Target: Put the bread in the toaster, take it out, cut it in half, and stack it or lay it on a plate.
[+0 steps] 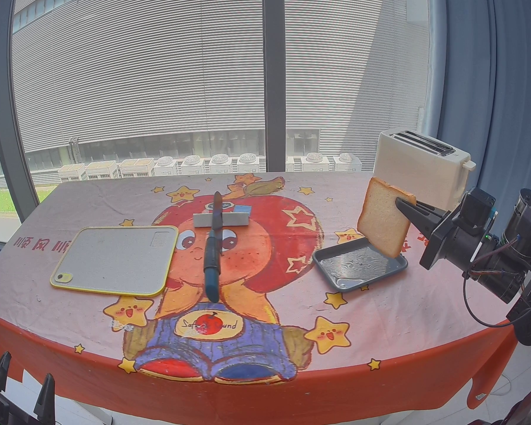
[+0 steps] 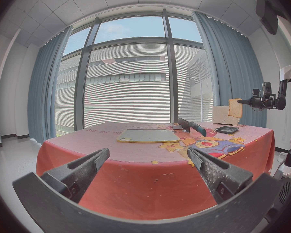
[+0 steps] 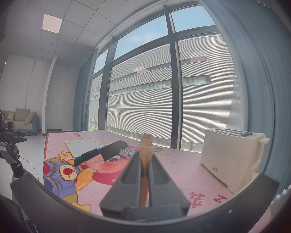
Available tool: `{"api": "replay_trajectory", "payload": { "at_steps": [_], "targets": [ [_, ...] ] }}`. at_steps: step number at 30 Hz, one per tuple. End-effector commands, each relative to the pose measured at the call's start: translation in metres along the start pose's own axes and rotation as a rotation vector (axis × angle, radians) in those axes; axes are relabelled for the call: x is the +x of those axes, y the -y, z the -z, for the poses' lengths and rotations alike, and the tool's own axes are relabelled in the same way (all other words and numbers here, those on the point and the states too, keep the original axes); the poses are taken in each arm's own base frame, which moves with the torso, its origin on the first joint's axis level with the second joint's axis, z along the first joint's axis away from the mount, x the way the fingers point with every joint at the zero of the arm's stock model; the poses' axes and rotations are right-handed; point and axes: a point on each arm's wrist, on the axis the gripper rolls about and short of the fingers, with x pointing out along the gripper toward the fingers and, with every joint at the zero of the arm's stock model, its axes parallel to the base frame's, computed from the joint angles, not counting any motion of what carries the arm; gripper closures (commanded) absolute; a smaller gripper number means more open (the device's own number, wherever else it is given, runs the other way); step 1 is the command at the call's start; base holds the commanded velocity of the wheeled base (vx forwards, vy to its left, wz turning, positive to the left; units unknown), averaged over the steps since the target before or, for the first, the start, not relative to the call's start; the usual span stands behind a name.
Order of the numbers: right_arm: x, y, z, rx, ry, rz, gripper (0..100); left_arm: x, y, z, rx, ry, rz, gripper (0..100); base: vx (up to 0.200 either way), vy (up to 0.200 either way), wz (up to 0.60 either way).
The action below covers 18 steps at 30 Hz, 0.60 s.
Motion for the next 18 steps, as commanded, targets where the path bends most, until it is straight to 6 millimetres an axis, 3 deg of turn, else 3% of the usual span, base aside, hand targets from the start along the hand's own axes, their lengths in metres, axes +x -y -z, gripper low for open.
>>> {"api": "replay_trajectory", "payload": {
  "at_steps": [1,18],
  "targets": [
    [0.000,-0.001,-0.001,-0.001,0.007,-0.003,100,0.000,0.000,0.005,0.000,-0.004,0.000,0,0.000,0.200,0.00],
    [0.000,-0.013,-0.005,0.002,0.027,-0.036,100,0.000,0.000,0.005,0.000,-0.004,0.001,0,0.000,0.200,0.00]
  ]
}}
